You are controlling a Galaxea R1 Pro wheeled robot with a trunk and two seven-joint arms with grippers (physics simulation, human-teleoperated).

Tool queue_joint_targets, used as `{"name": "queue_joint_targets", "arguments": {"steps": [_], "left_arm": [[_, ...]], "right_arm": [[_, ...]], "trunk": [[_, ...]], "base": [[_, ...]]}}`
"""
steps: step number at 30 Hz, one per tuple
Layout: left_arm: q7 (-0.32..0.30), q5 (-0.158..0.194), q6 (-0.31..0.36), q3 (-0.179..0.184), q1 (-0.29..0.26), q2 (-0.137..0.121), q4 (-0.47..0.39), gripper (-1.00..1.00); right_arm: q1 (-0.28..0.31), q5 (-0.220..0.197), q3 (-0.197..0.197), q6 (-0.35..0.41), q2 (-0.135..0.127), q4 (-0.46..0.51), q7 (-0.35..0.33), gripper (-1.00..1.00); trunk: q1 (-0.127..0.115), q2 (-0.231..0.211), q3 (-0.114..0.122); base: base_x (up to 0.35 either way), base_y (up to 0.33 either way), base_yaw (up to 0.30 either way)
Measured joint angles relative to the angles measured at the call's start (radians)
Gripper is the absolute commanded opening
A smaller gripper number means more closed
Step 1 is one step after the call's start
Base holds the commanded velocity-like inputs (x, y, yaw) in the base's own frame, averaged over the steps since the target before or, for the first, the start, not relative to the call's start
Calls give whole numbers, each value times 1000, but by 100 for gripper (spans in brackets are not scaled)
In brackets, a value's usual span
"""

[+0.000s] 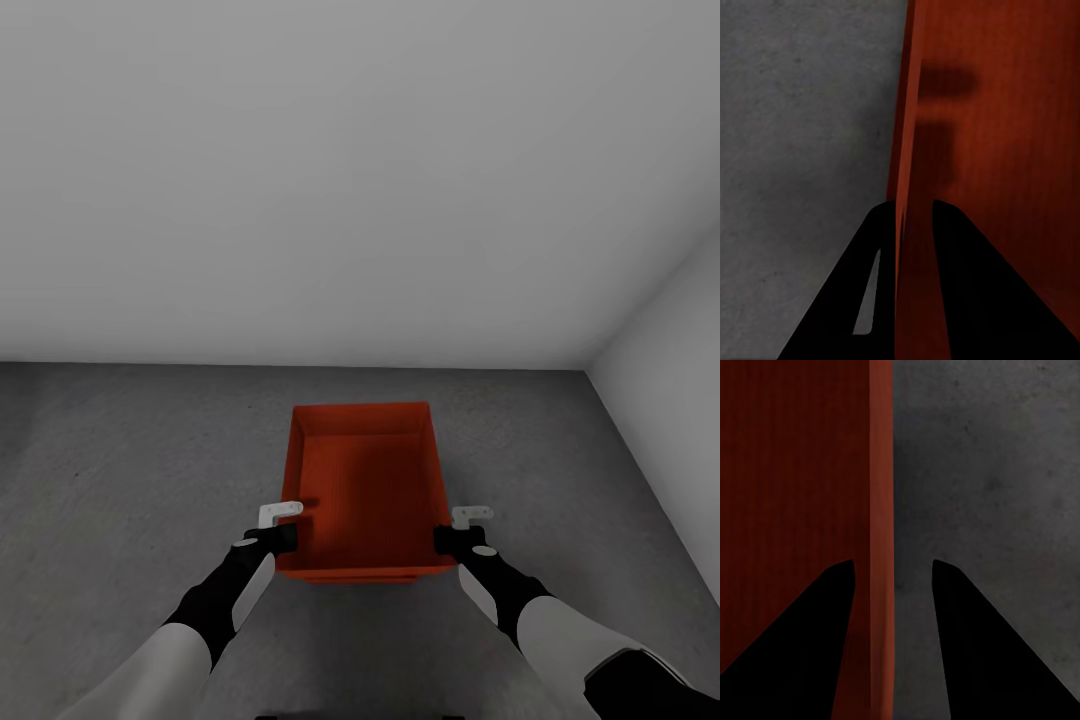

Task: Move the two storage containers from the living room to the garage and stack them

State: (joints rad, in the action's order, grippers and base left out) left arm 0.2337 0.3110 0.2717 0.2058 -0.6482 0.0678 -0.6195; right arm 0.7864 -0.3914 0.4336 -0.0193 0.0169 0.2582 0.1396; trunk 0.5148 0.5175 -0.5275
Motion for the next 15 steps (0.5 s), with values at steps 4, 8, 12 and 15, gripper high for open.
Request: {"name": "queue_joint_targets", "arguments": {"steps": [4,8,12,15], "left_arm": [[0,0,0,0,0,0,0,-100],[0,0,0,0,0,0,0,-100],[0,0,1,0,0,0,0,-100],[0,0,0,0,0,0,0,-100]], "right_arm": [[0,0,0,0,0,0,0,-100],[0,0,0,0,0,0,0,-100],[0,0,0,0,0,-1,0,-100],[0,0,0,0,0,0,0,-100]], "trunk": [[15,28,-13],[31,56,-25],[46,84,-38],[58,105,-47]], "base": [[0,0,0],[0,0,0],[0,0,0],[0,0,0]]}}
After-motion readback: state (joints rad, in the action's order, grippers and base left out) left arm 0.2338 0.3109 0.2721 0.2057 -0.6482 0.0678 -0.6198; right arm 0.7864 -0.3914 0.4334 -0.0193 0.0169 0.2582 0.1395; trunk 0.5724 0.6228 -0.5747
